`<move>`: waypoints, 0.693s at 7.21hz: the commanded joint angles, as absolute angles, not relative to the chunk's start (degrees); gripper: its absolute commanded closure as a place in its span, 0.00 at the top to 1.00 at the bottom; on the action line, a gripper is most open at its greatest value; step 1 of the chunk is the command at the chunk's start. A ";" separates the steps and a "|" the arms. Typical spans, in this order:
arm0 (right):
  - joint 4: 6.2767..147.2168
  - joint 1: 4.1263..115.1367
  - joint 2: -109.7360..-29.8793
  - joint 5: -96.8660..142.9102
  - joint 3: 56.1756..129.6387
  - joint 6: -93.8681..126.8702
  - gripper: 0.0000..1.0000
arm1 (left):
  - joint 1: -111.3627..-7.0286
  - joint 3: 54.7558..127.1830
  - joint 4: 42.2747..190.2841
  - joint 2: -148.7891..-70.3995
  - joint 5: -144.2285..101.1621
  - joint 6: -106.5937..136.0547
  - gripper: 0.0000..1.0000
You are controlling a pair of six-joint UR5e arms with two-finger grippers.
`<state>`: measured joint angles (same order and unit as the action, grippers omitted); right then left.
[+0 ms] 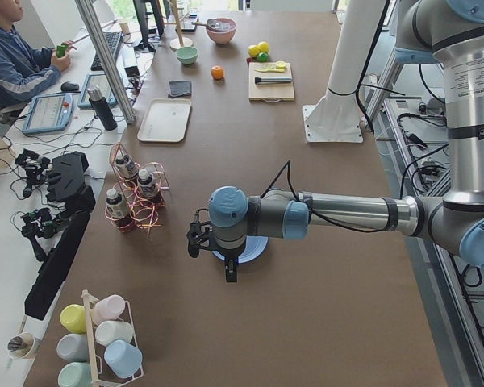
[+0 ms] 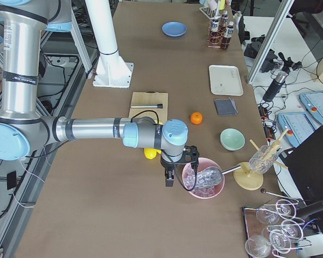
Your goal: Pick orange to plate
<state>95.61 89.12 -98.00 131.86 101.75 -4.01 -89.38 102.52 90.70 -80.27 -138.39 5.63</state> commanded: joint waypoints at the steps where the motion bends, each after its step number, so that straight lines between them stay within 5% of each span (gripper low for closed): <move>1: 95.62 89.12 -98.00 131.92 101.87 -3.96 1.00 | -89.47 102.13 90.70 -81.56 -138.43 5.89 0.98; 5: 95.62 89.12 -98.00 132.10 101.95 -4.04 1.00 | -89.47 102.05 95.59 -82.00 -138.61 5.54 0.98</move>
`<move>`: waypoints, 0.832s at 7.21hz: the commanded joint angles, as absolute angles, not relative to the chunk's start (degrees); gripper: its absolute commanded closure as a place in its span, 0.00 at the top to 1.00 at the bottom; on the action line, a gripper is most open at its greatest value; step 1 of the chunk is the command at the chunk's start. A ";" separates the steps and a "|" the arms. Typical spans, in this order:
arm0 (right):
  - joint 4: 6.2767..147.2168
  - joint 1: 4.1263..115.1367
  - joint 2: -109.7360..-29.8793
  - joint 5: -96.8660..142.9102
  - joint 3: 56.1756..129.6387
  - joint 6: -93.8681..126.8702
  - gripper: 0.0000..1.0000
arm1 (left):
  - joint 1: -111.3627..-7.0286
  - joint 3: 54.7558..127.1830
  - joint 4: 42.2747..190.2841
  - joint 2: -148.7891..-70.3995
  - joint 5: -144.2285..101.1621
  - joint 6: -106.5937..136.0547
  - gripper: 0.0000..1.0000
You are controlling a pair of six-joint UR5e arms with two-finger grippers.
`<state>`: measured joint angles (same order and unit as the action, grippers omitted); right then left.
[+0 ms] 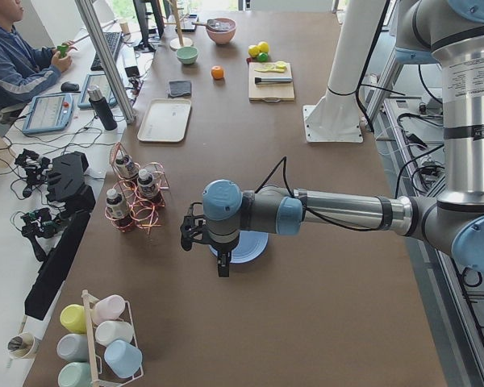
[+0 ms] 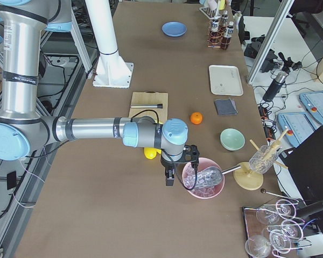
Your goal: Pick orange to plate
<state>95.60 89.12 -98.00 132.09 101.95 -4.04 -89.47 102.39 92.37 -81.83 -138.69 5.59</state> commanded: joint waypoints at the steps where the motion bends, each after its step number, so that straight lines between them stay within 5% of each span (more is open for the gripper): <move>1: 95.62 89.12 -98.00 132.10 101.87 -4.04 1.00 | -89.47 102.04 98.58 -81.91 -138.95 5.80 0.98; 6: 87.54 88.51 -97.12 135.87 101.60 -2.20 1.00 | -89.21 100.73 116.19 -82.08 -138.52 5.72 0.98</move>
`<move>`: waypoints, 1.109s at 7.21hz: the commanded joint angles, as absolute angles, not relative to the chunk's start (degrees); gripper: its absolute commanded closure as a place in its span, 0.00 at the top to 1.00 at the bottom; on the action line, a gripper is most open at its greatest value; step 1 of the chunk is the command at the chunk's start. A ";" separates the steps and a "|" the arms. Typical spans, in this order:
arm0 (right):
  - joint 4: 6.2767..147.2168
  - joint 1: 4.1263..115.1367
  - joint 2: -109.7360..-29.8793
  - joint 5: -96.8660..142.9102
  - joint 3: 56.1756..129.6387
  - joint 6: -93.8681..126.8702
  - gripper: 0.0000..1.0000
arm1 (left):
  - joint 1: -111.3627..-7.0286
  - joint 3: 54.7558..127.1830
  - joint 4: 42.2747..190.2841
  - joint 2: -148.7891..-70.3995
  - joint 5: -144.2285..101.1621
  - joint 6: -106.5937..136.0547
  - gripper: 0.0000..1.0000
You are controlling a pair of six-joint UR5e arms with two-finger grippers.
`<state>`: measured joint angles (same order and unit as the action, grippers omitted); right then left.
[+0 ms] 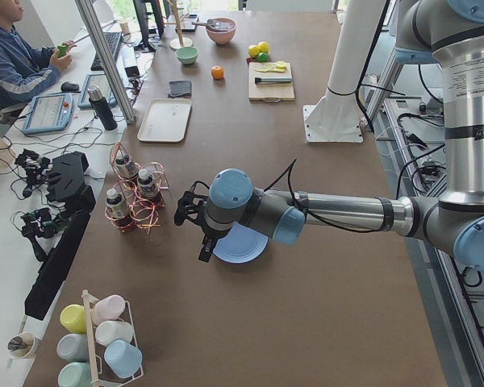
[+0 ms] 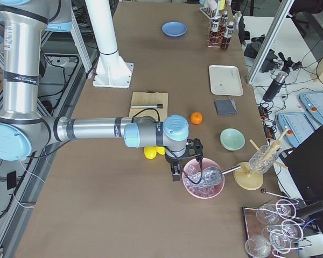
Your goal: Pick orange to plate
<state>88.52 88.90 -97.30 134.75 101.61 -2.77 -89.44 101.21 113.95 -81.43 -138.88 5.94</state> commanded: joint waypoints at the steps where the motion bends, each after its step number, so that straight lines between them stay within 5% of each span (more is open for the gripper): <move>1: 87.45 87.64 -95.03 137.44 101.60 1.46 1.00 | -88.77 99.24 116.28 -83.66 -138.52 5.89 0.98; 4: 78.80 75.72 -91.76 136.93 101.69 18.92 1.00 | -85.36 92.84 117.15 -84.80 -138.52 10.78 0.99; 8: 67.59 64.34 -89.74 130.08 101.69 39.99 1.00 | -68.25 72.46 148.57 -88.24 -130.98 28.89 0.99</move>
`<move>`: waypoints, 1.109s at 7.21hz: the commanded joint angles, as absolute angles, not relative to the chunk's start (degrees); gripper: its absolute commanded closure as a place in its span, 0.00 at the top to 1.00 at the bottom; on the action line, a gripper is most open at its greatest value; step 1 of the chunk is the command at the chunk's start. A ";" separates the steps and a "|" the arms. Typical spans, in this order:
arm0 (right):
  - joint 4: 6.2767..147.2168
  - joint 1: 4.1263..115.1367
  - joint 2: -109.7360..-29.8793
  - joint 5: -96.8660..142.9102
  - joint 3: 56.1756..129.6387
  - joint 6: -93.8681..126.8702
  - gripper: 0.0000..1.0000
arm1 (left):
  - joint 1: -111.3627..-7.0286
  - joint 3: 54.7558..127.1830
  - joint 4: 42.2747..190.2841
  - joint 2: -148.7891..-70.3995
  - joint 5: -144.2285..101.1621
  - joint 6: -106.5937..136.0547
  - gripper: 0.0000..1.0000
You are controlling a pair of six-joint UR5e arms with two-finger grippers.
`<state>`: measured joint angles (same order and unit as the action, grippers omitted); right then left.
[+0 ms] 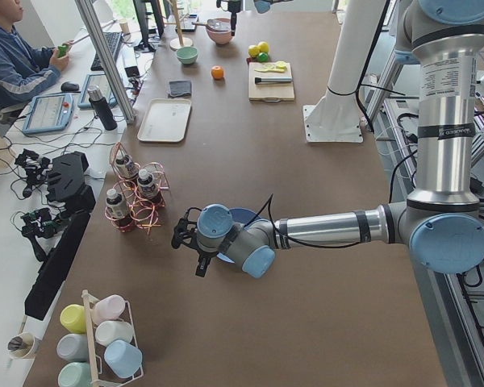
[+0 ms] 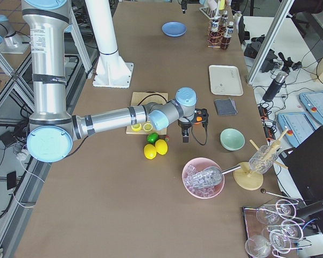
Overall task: Pick orange to plate
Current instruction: 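Lower the left gripper to the blue plate rim while the right arm moves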
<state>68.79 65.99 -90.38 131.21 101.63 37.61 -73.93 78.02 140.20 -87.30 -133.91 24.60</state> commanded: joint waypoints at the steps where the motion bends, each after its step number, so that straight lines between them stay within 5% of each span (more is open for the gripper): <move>1: 67.50 64.34 -89.65 129.99 101.69 39.99 1.00 | -66.55 71.29 150.71 -88.42 -130.87 30.39 0.99; 3: 67.50 64.34 -89.65 129.99 101.78 39.99 1.00 | -66.01 71.10 151.87 -87.90 -131.48 30.41 0.97; 4: 67.50 64.34 -89.65 129.99 101.86 39.99 1.00 | -66.01 71.10 152.83 -87.46 -133.05 30.24 0.88; 5: 67.50 64.34 -89.65 129.99 101.87 39.99 1.00 | -66.01 71.19 153.54 -87.10 -135.24 29.97 0.51; 6: 67.59 64.34 -89.65 129.99 101.87 39.99 1.00 | -66.01 71.19 154.68 -86.40 -135.61 29.97 0.29; 8: 67.50 64.34 -89.65 129.99 101.86 39.99 1.00 | -66.01 71.19 155.39 -85.70 -135.79 29.97 0.20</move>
<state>67.52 64.34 -89.65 129.99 101.84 39.99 -66.01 71.19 154.95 -86.10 -135.55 29.98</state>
